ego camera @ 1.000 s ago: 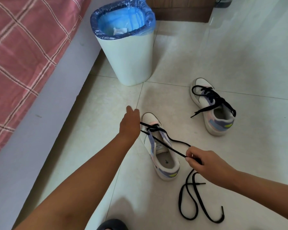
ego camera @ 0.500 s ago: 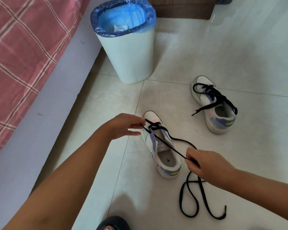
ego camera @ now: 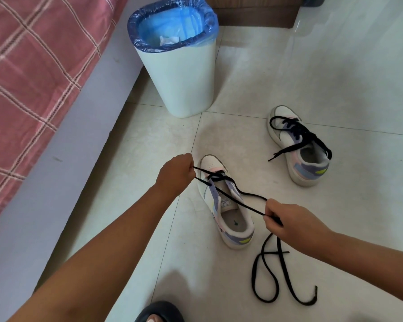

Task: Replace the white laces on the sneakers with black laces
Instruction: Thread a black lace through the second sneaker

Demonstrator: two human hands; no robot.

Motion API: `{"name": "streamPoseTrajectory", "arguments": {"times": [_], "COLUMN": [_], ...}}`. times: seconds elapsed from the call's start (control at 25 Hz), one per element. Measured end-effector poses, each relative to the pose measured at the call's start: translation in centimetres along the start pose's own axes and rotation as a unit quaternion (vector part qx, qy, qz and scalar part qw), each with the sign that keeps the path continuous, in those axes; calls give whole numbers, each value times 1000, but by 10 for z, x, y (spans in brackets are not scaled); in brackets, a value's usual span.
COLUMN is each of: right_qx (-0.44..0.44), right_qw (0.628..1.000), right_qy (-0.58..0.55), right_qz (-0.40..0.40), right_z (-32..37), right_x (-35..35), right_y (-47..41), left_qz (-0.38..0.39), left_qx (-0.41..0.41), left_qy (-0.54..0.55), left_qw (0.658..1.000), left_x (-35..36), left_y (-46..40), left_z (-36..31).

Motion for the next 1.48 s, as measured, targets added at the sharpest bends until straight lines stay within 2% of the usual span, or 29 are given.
{"name": "streamPoseTrajectory", "arguments": {"times": [0.12,0.2,0.28,0.4,0.52,0.6,0.64,0.72,0.76,0.84,1.0,1.16,1.28,1.48], "right_qx": [-2,-2,7,19,30,45,46,35,30,12,-69,-184,-249,-268], "right_qw": [1000,1000,1000,999,997,995,994,994,995,996,996,968,950,943], "right_qy": [3,5,9,28,19,-10,-19,-26,-29,-40,23,169,188,172], "right_qz": [1,-3,-1,30,73,91,97,97,94,76,45,7,-32,-96], "right_z": [0,-1,-2,-4,-6,-5,-4,0,2,7,11,-6,-35,-42], "right_x": [-1,0,1,7,12,13,13,13,13,12,9,19,35,32], "right_y": [0,0,0,1,-3,-7,-9,-12,-12,-9,4,29,56,76], "left_qz": [-11,-6,1,41,81,74,81,142,177,207,155,114,101,117], "left_qx": [-39,-26,-20,-54,-85,-150,-209,-311,-315,-270,-242,-251,-264,-254], "left_qy": [68,58,121,275,378,423,429,384,331,243,154,146,134,105], "left_qw": [997,998,992,959,918,890,875,858,871,909,945,950,950,954], "left_x": [-1,-1,2,2,2,10,18,39,50,71,76,68,60,58], "left_y": [-1,5,16,35,50,59,64,79,85,92,84,71,64,65], "left_z": [3,2,1,3,6,3,-1,-19,-31,-52,-70,-60,-50,-50]}}
Point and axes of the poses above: each hand's wrist, its own y-axis away from the middle knuckle, its own x-axis out of the palm, z = x × y, the point moved 1 cm from there along -y, towards the middle knuckle, and after that the axes turned 1 degree about z, right-handed, at the moved point
